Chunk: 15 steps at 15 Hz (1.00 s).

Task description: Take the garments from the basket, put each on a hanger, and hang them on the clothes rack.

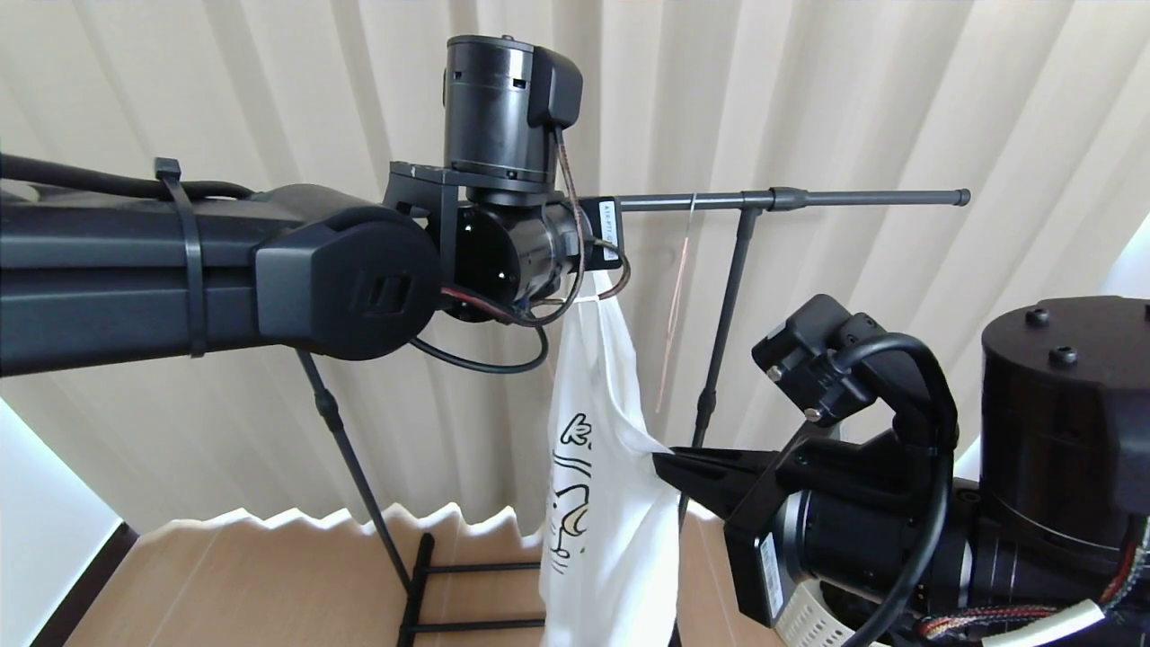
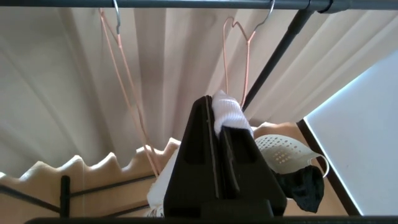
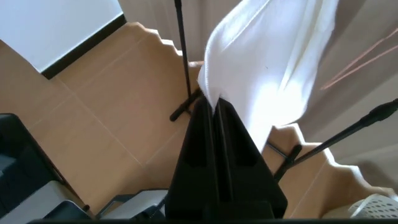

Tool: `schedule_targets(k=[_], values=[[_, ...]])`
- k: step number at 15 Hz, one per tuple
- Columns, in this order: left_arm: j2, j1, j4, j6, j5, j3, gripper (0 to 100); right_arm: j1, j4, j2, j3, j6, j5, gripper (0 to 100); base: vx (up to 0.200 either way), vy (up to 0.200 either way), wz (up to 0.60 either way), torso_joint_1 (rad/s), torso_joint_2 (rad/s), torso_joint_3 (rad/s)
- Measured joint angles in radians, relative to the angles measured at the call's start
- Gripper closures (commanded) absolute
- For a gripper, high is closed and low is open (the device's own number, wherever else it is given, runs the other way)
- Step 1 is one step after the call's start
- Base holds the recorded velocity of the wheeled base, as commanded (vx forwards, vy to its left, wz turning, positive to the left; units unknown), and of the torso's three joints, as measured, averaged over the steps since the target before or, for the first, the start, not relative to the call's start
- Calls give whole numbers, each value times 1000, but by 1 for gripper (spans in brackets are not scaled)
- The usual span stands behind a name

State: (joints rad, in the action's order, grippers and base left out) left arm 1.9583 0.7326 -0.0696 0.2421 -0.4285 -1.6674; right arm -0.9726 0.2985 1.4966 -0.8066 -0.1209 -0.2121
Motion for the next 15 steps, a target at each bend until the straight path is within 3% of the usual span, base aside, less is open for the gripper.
schedule_targets(k=[3,8,10,12,15], values=[[-26,-13,94,0,-3,-2,100,97,-62,-7,14,118,-9,100,0,0,0,0,0,0],[-124,-24,256,1,-5,48,100,288,-71,13,-46,129,-39,100,0,0,0,0,0,0],[-170,-26,316,1,-5,109,100,335,-60,52,-90,82,-40,100,0,0,0,0,0,0],[-211,-24,380,4,-5,188,100,356,-18,119,-145,-30,-55,100,0,0,0,0,0,0],[-260,17,426,80,1,322,100,355,50,226,-248,-185,-169,100,0,0,0,0,0,0]])
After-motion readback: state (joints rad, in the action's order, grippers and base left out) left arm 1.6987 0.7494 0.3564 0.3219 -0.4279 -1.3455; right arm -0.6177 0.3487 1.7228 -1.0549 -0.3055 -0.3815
